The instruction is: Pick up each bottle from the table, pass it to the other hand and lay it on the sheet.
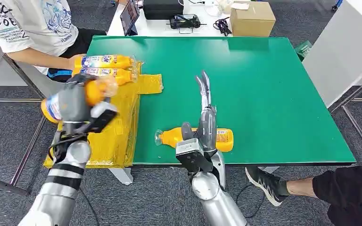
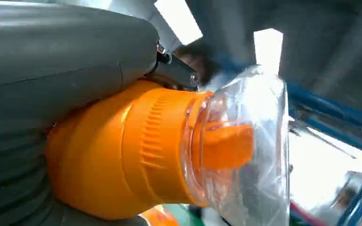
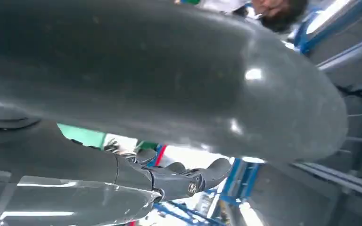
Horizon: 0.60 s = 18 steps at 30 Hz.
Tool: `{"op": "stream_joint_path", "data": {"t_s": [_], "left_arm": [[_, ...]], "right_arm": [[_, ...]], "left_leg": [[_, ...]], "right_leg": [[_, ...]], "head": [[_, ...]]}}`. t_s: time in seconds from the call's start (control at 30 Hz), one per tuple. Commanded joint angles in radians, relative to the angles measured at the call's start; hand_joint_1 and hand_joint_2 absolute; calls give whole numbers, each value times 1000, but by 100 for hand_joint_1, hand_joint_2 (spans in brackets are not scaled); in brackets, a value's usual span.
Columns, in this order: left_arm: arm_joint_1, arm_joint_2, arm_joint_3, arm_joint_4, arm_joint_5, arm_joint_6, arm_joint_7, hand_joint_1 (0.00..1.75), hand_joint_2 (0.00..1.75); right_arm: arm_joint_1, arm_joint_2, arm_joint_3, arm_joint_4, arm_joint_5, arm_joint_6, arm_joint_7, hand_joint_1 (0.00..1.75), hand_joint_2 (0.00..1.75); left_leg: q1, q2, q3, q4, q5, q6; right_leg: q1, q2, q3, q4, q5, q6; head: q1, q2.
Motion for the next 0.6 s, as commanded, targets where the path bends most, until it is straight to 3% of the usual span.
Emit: {"op": "stream_joint_path", "data": {"t_s": [0.03, 0.3, 0.5, 0.53, 0.6], "left_arm": [[-223, 117, -254, 443, -179, -34, -2, 175, 175], [-239, 109, -267, 492, -136, -90, -34, 175, 175], [-259, 119, -268, 545, 7, -277, -94, 175, 175], [-264, 124, -271, 553, 17, -294, -96, 175, 175], [-265, 125, -271, 553, 19, -294, -97, 175, 175]], "right_arm": [[-51, -57, 108, -16, -16, 50, -6, 0, 0], [-50, -56, 133, -2, -14, 69, 0, 0, 0], [-55, -59, 155, 31, 2, 106, 19, 0, 0], [-55, -59, 155, 40, 2, 110, 19, 0, 0], [-54, -58, 156, 42, 1, 109, 19, 0, 0]], "left_leg": [[0, 1, 7, -1, -2, -2], [1, 3, 8, -1, -3, -2], [1, 3, 3, 0, -1, -1], [2, 4, 10, 0, -4, -2], [1, 4, 7, 0, -2, -2]], "right_leg": [[1, 0, 6, 0, -2, -2], [1, 2, 7, 0, -2, -2], [1, 2, 3, 0, -1, -1], [2, 3, 10, 0, -3, -3], [1, 3, 7, 0, -2, -2]], "head": [[0, 0], [0, 0], [0, 0], [0, 0], [0, 0]]}}
